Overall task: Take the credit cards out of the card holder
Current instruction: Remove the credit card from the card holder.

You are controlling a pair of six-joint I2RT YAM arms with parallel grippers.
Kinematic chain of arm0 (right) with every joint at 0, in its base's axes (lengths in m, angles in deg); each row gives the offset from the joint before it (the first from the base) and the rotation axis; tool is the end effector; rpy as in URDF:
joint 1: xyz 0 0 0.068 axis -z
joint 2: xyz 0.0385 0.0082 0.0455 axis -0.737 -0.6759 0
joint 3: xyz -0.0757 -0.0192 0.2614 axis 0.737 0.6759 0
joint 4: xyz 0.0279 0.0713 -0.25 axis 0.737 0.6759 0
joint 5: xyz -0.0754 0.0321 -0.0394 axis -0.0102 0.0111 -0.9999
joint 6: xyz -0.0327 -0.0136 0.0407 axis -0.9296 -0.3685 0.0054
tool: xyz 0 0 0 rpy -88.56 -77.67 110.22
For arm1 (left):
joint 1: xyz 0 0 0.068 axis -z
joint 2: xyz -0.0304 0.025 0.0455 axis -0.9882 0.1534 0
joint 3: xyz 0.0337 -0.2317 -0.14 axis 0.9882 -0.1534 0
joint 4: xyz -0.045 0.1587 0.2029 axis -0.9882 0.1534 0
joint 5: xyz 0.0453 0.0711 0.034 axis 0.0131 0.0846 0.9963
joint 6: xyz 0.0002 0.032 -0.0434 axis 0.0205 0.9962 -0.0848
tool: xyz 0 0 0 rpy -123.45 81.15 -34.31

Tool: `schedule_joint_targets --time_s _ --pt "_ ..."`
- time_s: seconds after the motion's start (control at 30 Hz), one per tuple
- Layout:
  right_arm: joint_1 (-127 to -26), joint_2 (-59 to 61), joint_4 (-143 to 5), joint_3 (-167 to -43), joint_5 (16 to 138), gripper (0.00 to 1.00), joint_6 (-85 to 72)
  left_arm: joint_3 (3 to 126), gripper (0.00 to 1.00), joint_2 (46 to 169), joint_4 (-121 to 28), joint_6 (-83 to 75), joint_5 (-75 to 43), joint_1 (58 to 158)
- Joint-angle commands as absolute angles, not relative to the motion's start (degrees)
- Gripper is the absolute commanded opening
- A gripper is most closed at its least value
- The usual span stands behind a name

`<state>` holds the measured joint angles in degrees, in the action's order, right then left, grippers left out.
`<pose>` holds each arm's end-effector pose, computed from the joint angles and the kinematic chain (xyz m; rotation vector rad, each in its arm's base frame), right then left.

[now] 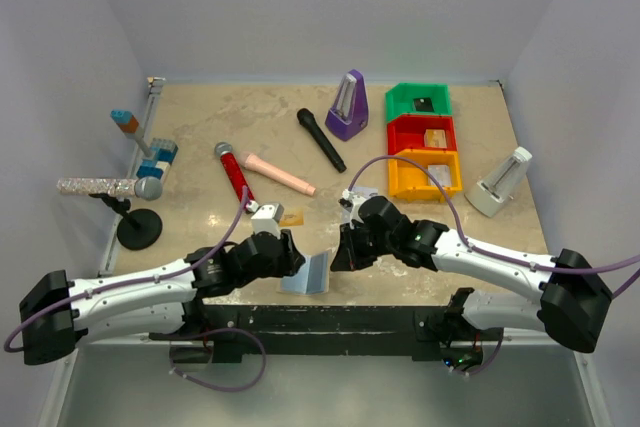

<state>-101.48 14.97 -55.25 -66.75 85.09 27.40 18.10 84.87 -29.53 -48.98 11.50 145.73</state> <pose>0.1315 0.1977 0.2121 -0.4575 2.5542 1.0565 0.0904 -0.1629 0.1939 -0.0212 2.3668 -0.7201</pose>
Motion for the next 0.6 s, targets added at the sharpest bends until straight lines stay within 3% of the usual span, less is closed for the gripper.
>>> schedule_joint_targets --time_s 0.0,0.3,0.57 --pt "-101.7 16.8 -55.9 -68.1 84.5 0.00 27.1 17.7 0.49 81.3 -28.7 -48.6 14.4 146.0" --pt "-101.7 16.6 -55.1 -68.7 84.3 0.00 26.9 20.5 0.48 89.7 -38.4 -43.9 3.6 146.1" --pt "-101.7 16.6 -54.7 -68.8 84.6 0.00 26.9 21.3 0.55 93.6 -42.1 -43.4 2.1 146.7"
